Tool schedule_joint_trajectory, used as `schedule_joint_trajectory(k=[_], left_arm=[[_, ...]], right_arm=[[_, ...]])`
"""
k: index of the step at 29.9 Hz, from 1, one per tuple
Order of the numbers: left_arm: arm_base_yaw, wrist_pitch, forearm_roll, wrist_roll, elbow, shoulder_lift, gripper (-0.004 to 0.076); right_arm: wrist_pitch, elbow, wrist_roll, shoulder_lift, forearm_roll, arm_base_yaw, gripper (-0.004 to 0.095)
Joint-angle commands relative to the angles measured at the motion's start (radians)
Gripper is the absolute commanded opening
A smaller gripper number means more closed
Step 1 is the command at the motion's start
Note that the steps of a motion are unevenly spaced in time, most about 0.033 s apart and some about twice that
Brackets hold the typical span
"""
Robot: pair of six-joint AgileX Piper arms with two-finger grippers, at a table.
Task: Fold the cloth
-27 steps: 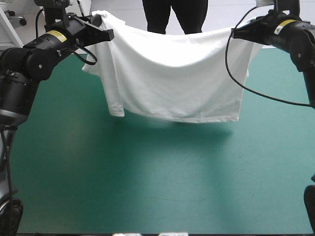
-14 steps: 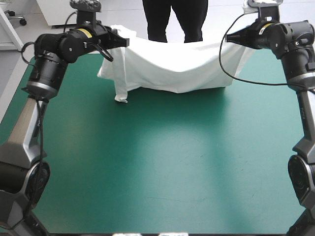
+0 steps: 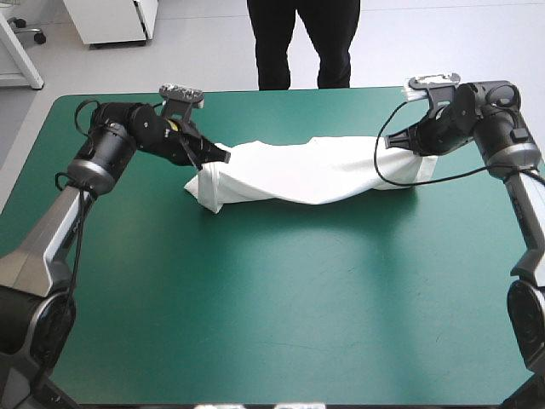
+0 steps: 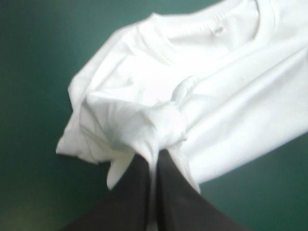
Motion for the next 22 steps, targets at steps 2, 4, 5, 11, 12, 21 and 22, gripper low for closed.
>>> schedule_joint_trajectory(k=[2, 4, 5, 11, 12, 21, 22], left_arm=[[-0.003, -0.033, -0.036, 0.013, 0.144, -0.160, -0.0009], [-0.003, -0.045, -0.038, 0.013, 0.237, -0.207, -0.0009], [-0.010, -0.052, -0.038, 0.013, 0.282, -0.224, -0.0009], [-0.082, -0.066, 0.048, -0.001, 0.481, -0.308, -0.0009], [-0.091, -0.064, 0.064, -0.017, 0.506, -0.315, -0.0009], [-0.106, -0.060, 0.062, -0.028, 0.641, -0.386, -0.0009], [-0.110, -0.052, 0.062, -0.032, 0.654, -0.390, -0.0009]], right_arm=[[0.029, 0.079, -0.033, -0.105, 0.011, -0.008, -0.0017], [0.081, 0.129, -0.041, -0.122, 0.013, -0.008, -0.0017], [0.091, 0.153, -0.041, -0.131, 0.015, -0.008, -0.0017], [0.104, 0.341, -0.061, -0.183, 0.053, -0.006, -0.0017], [0.110, 0.374, -0.072, -0.190, 0.057, -0.006, -0.0017], [0.121, 0.598, -0.087, -0.261, 0.067, -0.005, -0.0017], [0.123, 0.615, -0.087, -0.269, 0.067, -0.005, -0.0017]])
